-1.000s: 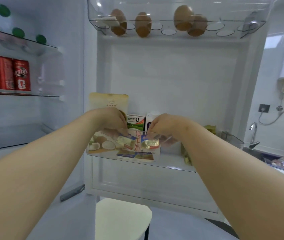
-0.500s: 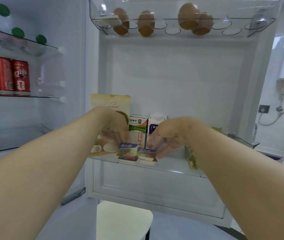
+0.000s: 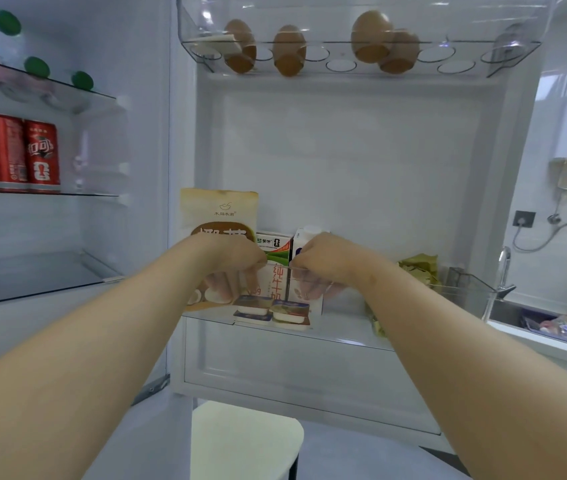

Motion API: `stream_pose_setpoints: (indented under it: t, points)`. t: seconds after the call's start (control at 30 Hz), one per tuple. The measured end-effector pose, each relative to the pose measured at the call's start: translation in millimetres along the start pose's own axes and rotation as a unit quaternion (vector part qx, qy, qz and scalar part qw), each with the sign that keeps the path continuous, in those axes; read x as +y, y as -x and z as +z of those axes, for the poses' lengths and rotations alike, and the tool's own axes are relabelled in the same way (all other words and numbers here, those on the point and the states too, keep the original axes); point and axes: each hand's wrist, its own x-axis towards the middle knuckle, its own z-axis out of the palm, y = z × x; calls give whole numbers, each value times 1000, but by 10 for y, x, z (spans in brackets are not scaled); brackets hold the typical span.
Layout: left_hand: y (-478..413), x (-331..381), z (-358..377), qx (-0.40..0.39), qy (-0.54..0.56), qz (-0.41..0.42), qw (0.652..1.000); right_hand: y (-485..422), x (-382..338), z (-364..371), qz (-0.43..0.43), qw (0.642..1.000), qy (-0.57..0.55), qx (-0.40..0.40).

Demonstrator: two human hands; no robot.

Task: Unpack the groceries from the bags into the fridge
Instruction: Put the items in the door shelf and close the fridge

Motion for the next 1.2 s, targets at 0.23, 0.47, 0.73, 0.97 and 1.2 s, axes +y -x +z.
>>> stream_pose_setpoints:
  t: [0.23, 0.47, 0.73, 0.97, 1.2]
  points:
    - [-24, -68, 168, 213, -186, 125, 951, 128, 101, 61, -135, 956, 159, 206]
    - [51, -107, 482, 417, -126, 204, 877, 336, 484, 67, -180, 898, 246, 316]
    - [359, 291, 884, 402, -12, 277, 873, 605, 1050, -131, -181, 897, 138, 379]
    - [467, 853, 1163, 354, -112, 242, 897, 625, 1547, -432, -166, 884, 135, 416]
    - [541, 1112, 1436, 417, -117, 164, 887, 651, 1801, -470, -280, 883, 78, 369]
